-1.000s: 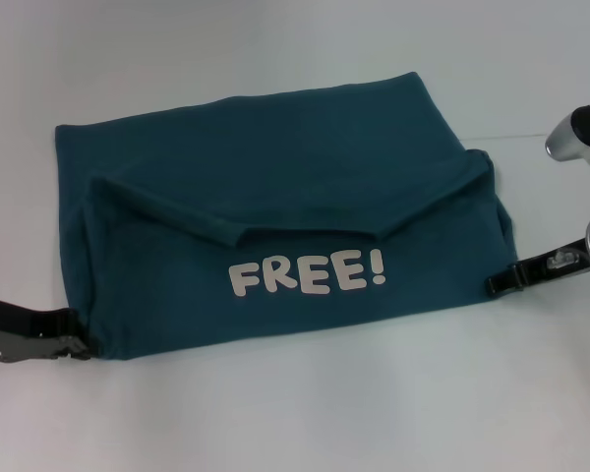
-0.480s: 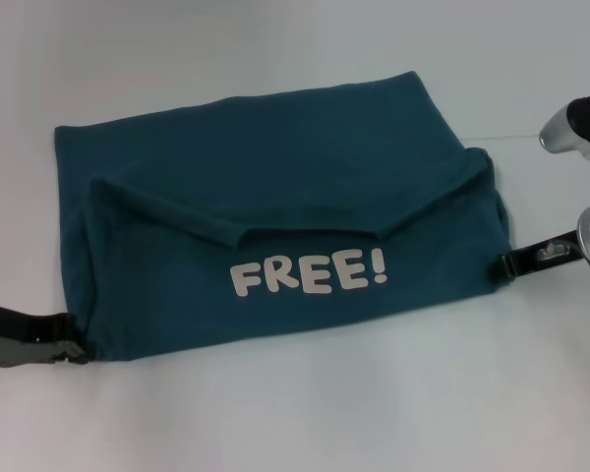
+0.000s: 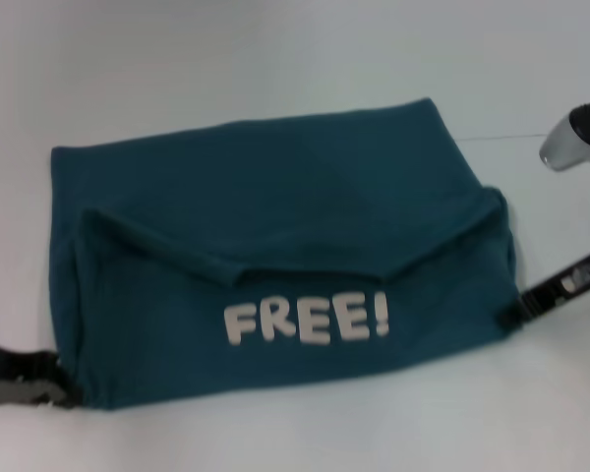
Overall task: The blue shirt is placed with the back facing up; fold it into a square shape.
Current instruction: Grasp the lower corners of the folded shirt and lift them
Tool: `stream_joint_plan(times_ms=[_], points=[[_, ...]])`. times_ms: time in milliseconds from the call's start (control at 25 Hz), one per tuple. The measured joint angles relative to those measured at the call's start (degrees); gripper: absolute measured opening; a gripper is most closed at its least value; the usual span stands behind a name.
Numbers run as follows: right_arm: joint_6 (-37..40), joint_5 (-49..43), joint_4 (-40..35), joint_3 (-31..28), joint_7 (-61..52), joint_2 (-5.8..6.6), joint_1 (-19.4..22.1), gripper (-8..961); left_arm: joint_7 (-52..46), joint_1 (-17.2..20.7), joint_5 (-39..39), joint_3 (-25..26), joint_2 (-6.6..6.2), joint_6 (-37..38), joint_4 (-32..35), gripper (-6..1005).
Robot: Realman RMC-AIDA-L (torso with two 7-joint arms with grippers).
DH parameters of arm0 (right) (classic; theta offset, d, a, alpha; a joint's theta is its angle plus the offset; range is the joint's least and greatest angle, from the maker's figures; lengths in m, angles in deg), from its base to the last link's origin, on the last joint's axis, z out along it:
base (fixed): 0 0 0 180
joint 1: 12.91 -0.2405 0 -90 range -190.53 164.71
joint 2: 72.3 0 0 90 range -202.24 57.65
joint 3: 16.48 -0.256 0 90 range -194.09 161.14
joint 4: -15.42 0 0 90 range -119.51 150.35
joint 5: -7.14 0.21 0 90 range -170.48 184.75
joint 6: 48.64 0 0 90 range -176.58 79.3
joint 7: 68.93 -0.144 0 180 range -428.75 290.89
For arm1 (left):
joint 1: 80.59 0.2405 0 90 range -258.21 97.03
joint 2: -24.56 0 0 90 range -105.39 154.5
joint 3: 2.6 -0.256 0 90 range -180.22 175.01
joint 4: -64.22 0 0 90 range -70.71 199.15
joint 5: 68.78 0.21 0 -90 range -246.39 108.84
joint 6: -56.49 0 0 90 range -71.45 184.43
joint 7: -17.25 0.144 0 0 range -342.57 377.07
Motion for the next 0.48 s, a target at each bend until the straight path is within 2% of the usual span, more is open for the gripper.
stream_joint_plan(times_ms=[240, 480], points=[[13.7, -2.8, -3.1, 0.0, 3.2, 0.18, 1.0, 105, 1.1, 2.7, 2.1, -0.1, -0.12, 10.0, 2.3, 34], [23.4, -4.5, -6.4, -0.3, 6.7, -0.17, 2.7, 101, 3.8, 5.3, 4.0, -0.3, 1.03, 19.2, 2.6, 34]])
